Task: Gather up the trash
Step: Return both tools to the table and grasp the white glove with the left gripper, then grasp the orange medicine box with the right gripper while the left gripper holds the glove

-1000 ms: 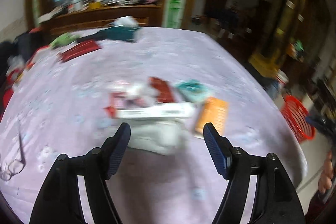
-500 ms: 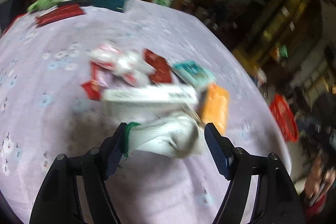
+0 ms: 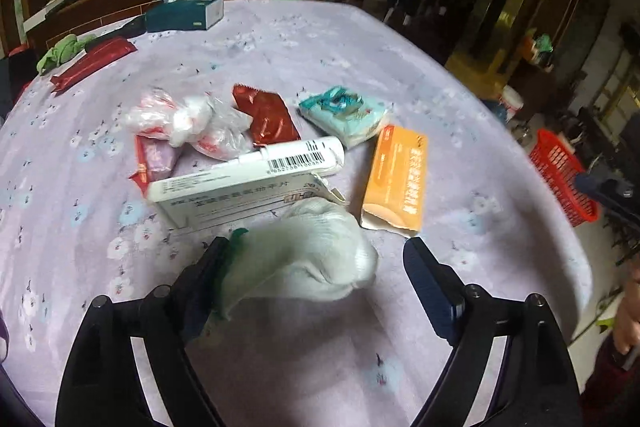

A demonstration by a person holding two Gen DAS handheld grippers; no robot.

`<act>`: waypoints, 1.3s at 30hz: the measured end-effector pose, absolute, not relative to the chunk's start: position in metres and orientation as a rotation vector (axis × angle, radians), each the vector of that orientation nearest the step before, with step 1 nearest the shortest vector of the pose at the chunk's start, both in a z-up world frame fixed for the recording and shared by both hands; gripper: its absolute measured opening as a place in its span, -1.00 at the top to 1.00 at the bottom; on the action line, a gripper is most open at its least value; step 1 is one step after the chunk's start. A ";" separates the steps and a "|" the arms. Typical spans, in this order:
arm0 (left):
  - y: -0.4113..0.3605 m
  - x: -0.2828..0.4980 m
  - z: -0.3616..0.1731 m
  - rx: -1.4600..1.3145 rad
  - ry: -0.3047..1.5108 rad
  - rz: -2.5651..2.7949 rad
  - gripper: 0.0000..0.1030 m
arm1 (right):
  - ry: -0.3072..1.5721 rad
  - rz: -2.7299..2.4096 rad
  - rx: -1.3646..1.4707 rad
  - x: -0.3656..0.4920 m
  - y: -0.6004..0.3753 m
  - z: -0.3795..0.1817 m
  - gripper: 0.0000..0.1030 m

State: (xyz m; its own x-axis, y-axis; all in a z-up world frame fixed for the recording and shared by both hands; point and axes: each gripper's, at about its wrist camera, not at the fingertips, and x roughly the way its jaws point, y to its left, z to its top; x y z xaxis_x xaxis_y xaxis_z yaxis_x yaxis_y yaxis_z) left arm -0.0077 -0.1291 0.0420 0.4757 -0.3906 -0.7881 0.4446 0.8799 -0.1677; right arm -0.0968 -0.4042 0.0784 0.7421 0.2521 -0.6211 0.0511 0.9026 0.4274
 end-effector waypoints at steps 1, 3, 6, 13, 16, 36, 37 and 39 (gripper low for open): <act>-0.132 -0.007 0.039 0.071 0.950 -0.501 -0.66 | 0.733 0.114 0.441 -0.096 -0.402 0.078 -0.19; -0.137 -0.005 0.032 0.089 0.941 -0.469 -0.66 | 0.739 0.114 0.439 -0.093 -0.400 0.077 -0.19; -0.137 -0.004 0.028 0.091 0.936 -0.447 -0.08 | 0.752 0.111 0.428 -0.087 -0.396 0.075 -0.22; -0.112 -0.016 0.031 -0.023 0.922 -0.418 0.41 | 0.834 0.126 0.412 -0.059 -0.369 0.063 -0.33; -0.098 -0.033 0.034 -0.048 0.881 -0.362 0.41 | 0.878 0.126 0.382 -0.038 -0.344 0.057 -0.37; -0.072 -0.047 0.028 -0.119 0.829 -0.340 0.40 | 1.043 -0.122 0.163 0.053 -0.274 0.016 -0.50; -0.072 -0.047 0.028 -0.117 0.828 -0.342 0.40 | 1.039 -0.118 0.156 0.050 -0.276 0.016 -0.50; -0.072 -0.048 0.028 -0.116 0.828 -0.342 0.40 | 1.038 -0.101 0.145 0.044 -0.278 0.017 -0.44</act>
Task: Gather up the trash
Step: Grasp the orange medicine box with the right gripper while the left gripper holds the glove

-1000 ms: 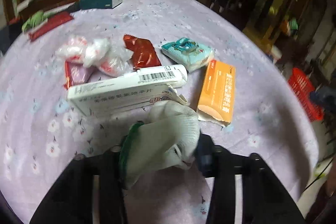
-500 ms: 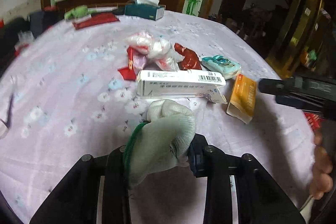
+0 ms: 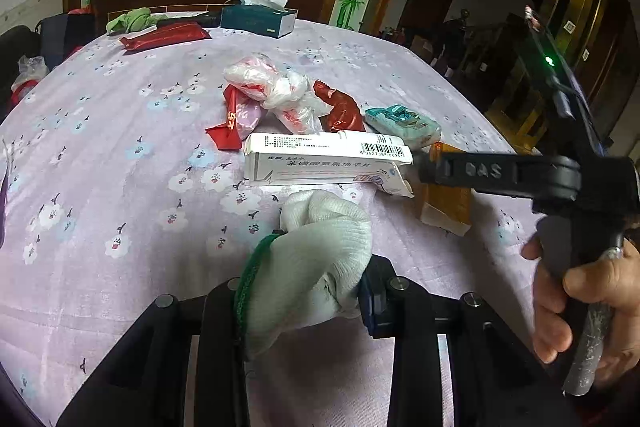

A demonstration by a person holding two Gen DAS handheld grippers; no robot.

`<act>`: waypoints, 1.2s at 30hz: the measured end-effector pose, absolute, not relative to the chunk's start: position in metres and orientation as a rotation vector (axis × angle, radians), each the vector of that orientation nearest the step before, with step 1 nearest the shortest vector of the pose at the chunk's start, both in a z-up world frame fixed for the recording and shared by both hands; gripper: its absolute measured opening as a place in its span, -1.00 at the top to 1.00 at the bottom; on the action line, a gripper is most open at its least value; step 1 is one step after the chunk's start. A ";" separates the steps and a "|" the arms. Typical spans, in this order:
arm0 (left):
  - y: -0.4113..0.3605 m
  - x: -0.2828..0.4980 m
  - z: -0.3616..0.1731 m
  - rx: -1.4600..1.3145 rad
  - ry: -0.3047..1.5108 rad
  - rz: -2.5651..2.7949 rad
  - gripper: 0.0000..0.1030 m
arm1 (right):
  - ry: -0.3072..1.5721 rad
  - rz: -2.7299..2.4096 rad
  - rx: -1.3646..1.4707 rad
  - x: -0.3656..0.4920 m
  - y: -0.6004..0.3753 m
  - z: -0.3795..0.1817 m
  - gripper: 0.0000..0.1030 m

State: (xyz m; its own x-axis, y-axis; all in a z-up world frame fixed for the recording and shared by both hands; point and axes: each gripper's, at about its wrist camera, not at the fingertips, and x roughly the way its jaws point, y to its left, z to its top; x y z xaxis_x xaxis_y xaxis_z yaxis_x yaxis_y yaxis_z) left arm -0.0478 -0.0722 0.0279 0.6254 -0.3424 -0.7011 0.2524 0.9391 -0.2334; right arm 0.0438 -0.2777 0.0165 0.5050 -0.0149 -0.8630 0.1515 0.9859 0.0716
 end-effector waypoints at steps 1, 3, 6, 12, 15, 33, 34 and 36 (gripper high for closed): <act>-0.072 -0.048 0.028 -0.115 0.828 -0.343 0.40 | 1.035 -0.087 0.142 0.038 -0.281 0.017 -0.35; -0.073 -0.048 0.028 -0.113 0.827 -0.344 0.40 | 1.033 -0.071 0.130 0.028 -0.286 0.017 -0.14; -0.073 -0.046 0.027 -0.106 0.833 -0.341 0.40 | 1.024 -0.062 0.118 0.014 -0.297 0.017 -0.08; -0.076 -0.045 0.025 -0.087 0.843 -0.335 0.40 | 0.960 -0.053 0.115 -0.007 -0.303 0.016 -0.06; -0.076 -0.048 0.026 -0.087 0.832 -0.328 0.40 | 0.895 -0.016 0.154 -0.021 -0.304 0.024 -0.05; -0.083 -0.069 0.030 -0.037 0.785 -0.278 0.40 | 0.869 0.097 0.299 -0.046 -0.311 0.026 -0.07; -0.084 -0.069 0.030 -0.036 0.785 -0.277 0.40 | 0.876 0.101 0.312 -0.045 -0.312 0.025 -0.18; -0.084 -0.069 0.031 -0.032 0.779 -0.276 0.40 | 0.894 0.110 0.318 -0.042 -0.308 0.025 -0.20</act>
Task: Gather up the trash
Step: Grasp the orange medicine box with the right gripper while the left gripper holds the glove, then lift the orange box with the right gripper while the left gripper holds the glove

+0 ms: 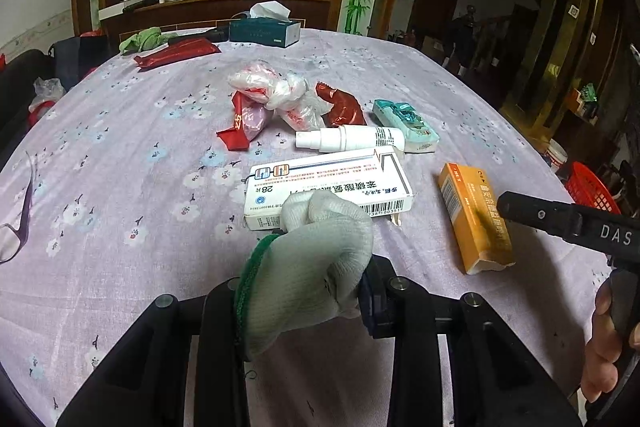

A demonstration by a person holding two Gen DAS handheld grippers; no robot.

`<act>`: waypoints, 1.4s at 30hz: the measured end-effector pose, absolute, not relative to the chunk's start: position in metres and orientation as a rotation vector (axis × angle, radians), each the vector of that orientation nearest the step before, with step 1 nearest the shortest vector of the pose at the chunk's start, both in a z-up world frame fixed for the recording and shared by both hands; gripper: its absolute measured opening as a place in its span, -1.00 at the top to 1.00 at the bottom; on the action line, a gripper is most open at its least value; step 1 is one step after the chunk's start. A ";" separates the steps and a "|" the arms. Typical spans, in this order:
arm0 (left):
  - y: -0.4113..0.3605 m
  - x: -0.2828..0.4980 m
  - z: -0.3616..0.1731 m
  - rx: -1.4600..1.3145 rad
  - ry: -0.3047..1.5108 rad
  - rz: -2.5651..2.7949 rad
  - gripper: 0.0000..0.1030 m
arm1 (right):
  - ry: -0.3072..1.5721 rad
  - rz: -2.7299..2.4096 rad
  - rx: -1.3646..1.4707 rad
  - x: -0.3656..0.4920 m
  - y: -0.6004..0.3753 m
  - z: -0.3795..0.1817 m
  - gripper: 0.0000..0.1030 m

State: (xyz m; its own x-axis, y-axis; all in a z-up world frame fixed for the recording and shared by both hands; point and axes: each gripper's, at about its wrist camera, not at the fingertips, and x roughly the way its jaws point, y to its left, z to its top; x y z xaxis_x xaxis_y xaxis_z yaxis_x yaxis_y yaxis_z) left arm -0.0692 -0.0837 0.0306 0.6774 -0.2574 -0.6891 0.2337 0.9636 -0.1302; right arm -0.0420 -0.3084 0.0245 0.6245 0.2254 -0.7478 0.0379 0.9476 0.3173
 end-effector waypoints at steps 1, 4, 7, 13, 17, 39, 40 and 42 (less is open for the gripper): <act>-0.083 -0.069 0.030 -0.030 0.777 -0.278 0.40 | 0.898 0.104 0.304 -0.041 -0.304 0.025 -0.21; -0.083 -0.069 0.030 -0.030 0.769 -0.278 0.40 | 0.923 0.091 0.240 -0.034 -0.286 0.021 -0.27; -0.081 -0.069 0.030 -0.041 0.764 -0.280 0.40 | 0.946 0.080 0.191 -0.027 -0.273 0.016 -0.28; -0.082 -0.071 0.031 -0.043 0.754 -0.287 0.40 | 0.972 0.038 0.105 -0.023 -0.262 0.006 -0.26; -0.083 -0.072 0.031 -0.043 0.750 -0.290 0.40 | 0.952 0.025 0.110 -0.030 -0.270 0.009 -0.03; -0.089 -0.087 0.061 -0.043 0.696 -0.302 0.40 | 0.747 0.083 0.141 -0.075 -0.278 0.055 0.02; -0.091 -0.088 0.062 -0.038 0.694 -0.302 0.40 | 0.743 0.083 0.140 -0.077 -0.278 0.056 0.02; -0.094 -0.089 0.064 -0.029 0.690 -0.300 0.40 | 0.735 0.081 0.141 -0.079 -0.279 0.058 0.02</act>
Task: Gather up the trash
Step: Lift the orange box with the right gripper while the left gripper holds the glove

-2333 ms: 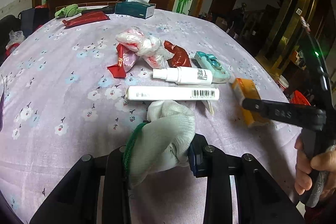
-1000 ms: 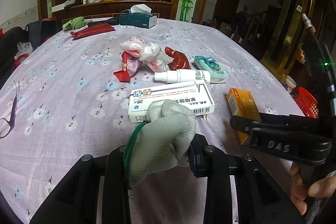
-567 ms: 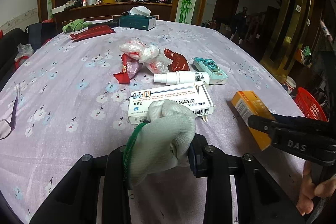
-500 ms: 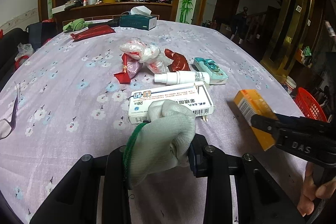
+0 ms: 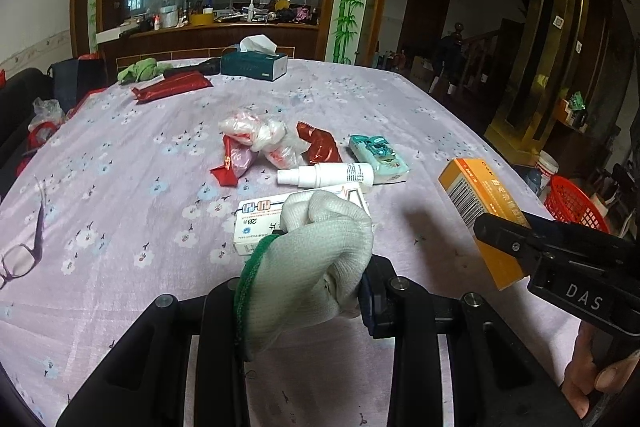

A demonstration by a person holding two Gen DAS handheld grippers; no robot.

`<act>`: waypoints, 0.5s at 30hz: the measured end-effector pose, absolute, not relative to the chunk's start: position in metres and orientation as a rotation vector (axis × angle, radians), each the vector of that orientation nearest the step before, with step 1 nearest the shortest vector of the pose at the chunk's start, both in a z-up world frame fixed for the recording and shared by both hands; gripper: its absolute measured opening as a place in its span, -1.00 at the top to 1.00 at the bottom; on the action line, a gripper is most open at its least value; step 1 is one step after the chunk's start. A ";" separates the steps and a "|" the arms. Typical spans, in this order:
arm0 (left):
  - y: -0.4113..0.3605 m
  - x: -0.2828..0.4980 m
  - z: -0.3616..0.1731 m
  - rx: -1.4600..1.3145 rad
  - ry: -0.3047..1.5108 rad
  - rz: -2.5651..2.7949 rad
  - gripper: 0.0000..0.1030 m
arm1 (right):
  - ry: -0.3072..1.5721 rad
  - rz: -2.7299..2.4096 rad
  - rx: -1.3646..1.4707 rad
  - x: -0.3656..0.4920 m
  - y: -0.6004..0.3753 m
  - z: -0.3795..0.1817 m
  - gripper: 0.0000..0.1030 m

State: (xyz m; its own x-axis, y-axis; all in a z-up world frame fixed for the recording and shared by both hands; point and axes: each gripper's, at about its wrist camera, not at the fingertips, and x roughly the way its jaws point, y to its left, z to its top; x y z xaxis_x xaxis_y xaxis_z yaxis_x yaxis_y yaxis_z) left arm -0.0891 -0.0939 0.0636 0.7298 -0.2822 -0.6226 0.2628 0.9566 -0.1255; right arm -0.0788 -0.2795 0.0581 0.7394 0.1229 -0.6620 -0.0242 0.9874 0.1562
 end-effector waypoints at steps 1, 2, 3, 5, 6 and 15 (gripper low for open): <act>-0.095 -0.089 0.064 -0.025 0.689 -0.298 0.40 | 0.733 0.080 0.142 -0.079 -0.281 0.058 0.02; -0.097 -0.090 0.065 -0.020 0.687 -0.298 0.40 | 0.732 0.080 0.146 -0.080 -0.282 0.059 0.02; -0.099 -0.090 0.066 -0.016 0.685 -0.298 0.40 | 0.731 0.081 0.148 -0.080 -0.283 0.059 0.02; -0.102 -0.091 0.067 -0.003 0.680 -0.296 0.40 | 0.726 0.078 0.153 -0.082 -0.285 0.060 0.02; -0.104 -0.092 0.068 0.003 0.678 -0.293 0.40 | 0.724 0.079 0.154 -0.083 -0.286 0.060 0.02; -0.117 -0.096 0.070 0.071 0.651 -0.252 0.40 | 0.714 0.079 0.164 -0.089 -0.292 0.061 0.02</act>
